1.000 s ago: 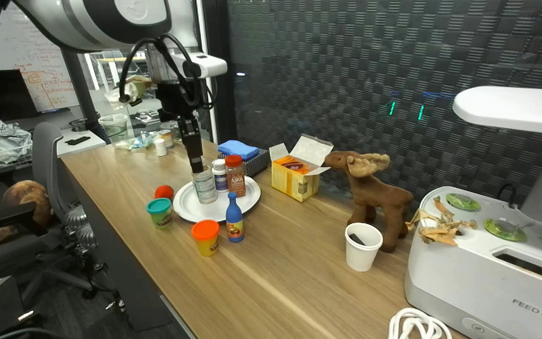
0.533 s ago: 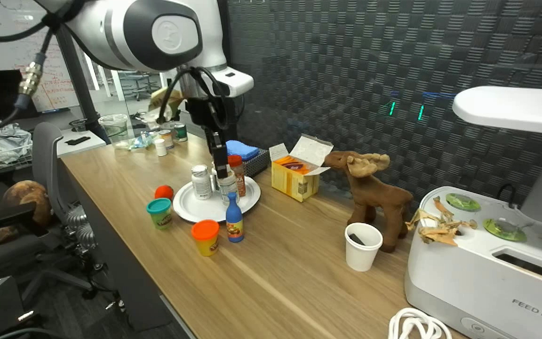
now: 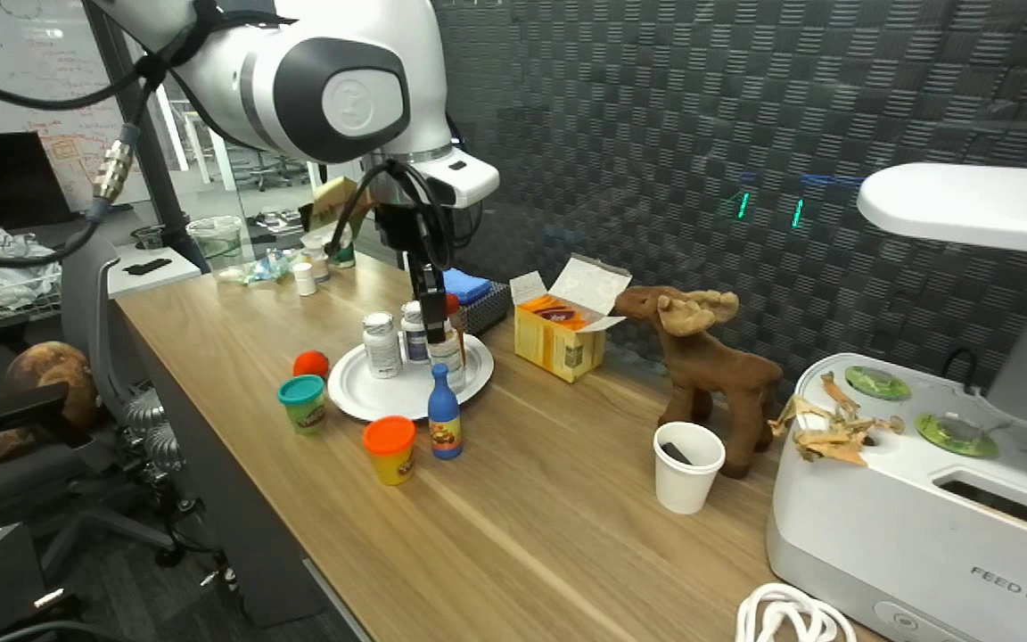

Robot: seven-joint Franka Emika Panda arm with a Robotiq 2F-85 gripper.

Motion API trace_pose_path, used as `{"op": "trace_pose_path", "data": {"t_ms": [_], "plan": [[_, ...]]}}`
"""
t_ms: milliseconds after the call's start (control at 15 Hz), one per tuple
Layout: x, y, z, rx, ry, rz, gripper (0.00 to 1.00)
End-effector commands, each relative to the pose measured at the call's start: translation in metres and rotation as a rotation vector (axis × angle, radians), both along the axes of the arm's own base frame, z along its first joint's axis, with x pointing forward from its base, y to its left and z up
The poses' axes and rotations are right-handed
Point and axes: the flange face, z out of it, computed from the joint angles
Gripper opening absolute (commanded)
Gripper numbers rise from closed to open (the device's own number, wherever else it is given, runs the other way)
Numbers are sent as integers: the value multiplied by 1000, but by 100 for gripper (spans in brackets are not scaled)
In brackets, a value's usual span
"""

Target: Pick up the bottles from the table and put them on the white plate.

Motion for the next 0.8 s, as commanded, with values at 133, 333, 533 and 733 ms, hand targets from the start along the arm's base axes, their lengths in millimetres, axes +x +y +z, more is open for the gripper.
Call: {"op": "trace_pose_path", "data": {"t_ms": [133, 333, 533, 733], "plan": [[18, 5, -1, 17, -23, -9, 8], [21, 8, -6, 19, -16, -3, 8], [22, 11, -6, 8, -21, 5, 56], [20, 15, 1, 0, -37, 12, 79]]}}
